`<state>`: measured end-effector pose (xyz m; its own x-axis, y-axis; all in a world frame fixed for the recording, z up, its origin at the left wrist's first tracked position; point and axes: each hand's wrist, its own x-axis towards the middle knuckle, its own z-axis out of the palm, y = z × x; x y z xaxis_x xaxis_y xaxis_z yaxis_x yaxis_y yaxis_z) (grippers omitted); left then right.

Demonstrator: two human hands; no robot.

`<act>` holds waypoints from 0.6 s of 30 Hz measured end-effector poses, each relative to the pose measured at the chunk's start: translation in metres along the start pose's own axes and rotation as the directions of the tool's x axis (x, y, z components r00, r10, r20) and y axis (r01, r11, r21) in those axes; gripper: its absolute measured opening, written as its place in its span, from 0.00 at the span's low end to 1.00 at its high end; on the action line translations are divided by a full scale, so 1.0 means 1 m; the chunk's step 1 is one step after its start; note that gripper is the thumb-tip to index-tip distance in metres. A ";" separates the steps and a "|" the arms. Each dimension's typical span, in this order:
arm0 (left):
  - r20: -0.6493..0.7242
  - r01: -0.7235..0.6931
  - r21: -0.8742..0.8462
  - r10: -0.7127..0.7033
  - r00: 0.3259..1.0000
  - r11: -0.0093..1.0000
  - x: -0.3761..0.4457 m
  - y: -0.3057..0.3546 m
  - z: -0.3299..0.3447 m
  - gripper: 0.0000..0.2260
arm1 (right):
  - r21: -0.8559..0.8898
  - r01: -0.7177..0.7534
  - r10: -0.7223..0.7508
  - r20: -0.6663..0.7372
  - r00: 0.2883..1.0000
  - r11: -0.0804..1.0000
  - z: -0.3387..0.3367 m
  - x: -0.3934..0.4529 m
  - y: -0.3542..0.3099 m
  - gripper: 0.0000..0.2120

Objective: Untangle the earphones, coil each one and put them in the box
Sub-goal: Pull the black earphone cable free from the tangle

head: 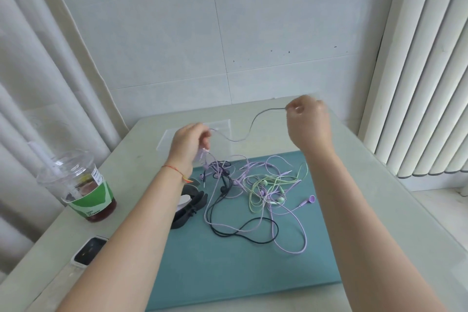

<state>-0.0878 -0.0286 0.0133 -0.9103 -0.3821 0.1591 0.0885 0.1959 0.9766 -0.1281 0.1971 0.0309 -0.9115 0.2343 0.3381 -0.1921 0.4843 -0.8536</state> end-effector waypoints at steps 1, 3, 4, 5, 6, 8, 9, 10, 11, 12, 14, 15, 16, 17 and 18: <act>0.072 -0.052 0.125 0.043 0.996 0.991 -0.003 0.005 0.006 0.10 | -0.063 0.016 -0.011 0.077 0.997 0.998 0.001 -0.001 0.000 0.13; 0.187 -0.148 0.306 0.093 0.978 0.941 -0.008 0.012 0.019 0.07 | -0.123 0.072 -0.049 0.182 0.982 0.990 0.003 -0.004 -0.002 0.17; 0.206 -0.188 0.360 0.118 0.971 0.914 -0.011 0.015 0.024 0.07 | -0.121 0.107 -0.079 0.211 0.974 0.987 0.004 -0.007 -0.005 0.18; 0.209 -0.226 0.402 0.151 0.966 0.887 -0.012 0.017 0.029 0.06 | -0.103 0.144 -0.118 0.226 0.967 0.984 0.004 -0.009 -0.009 0.18; 0.213 -0.258 0.435 0.180 0.960 0.863 -0.014 0.018 0.033 0.06 | -0.079 0.180 -0.156 0.240 0.958 0.980 0.004 -0.011 -0.012 0.19; 0.245 -0.292 0.468 0.195 0.950 0.834 -0.016 0.020 0.040 0.06 | -0.021 0.224 -0.207 0.307 0.929 0.974 0.004 -0.015 -0.017 0.20; 0.262 -0.298 0.468 0.191 0.946 0.832 -0.017 0.021 0.042 0.07 | 0.015 0.224 -0.215 0.357 0.909 0.974 0.004 -0.016 -0.018 0.20; 0.274 -0.299 0.460 0.186 0.943 0.836 -0.018 0.021 0.044 0.07 | 0.055 0.219 -0.222 0.409 0.885 0.974 0.004 -0.019 -0.021 0.20; 0.277 -0.296 0.445 0.184 0.943 0.845 -0.018 0.021 0.045 0.07 | 0.087 0.225 -0.240 0.447 0.862 0.970 0.006 -0.021 -0.023 0.20; 0.272 -0.288 0.424 0.182 0.945 0.858 -0.018 0.021 0.046 0.07 | 0.100 0.250 -0.267 0.465 0.844 0.963 0.008 -0.024 -0.024 0.19; 0.244 -0.252 0.395 0.163 0.956 0.883 -0.018 0.021 0.047 0.09 | 0.076 0.312 -0.311 0.467 0.828 0.947 0.012 -0.027 -0.025 0.18; 0.234 -0.218 0.375 0.135 0.963 0.901 -0.019 0.021 0.047 0.09 | 0.064 0.328 -0.319 0.463 0.827 0.943 0.013 -0.027 -0.025 0.17; 0.233 -0.176 0.331 0.100 0.967 0.927 -0.019 0.021 0.046 0.08 | 0.060 0.333 -0.322 0.462 0.826 0.941 0.014 -0.027 -0.024 0.16; 0.245 -0.133 0.272 0.066 0.967 0.953 -0.021 0.021 0.045 0.05 | 0.053 0.340 -0.325 0.459 0.827 0.939 0.014 -0.027 -0.023 0.13; 0.262 -0.102 0.219 0.042 0.964 0.970 -0.022 0.021 0.044 0.03 | 0.031 0.354 -0.328 0.456 0.827 0.935 0.014 -0.026 -0.023 0.11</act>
<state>-0.0838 0.0235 0.0237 -0.9800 -0.1232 0.1562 0.0898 0.4268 0.8999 -0.1052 0.1681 0.0358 -0.8569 -0.3493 0.3790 -0.5132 0.5093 -0.6909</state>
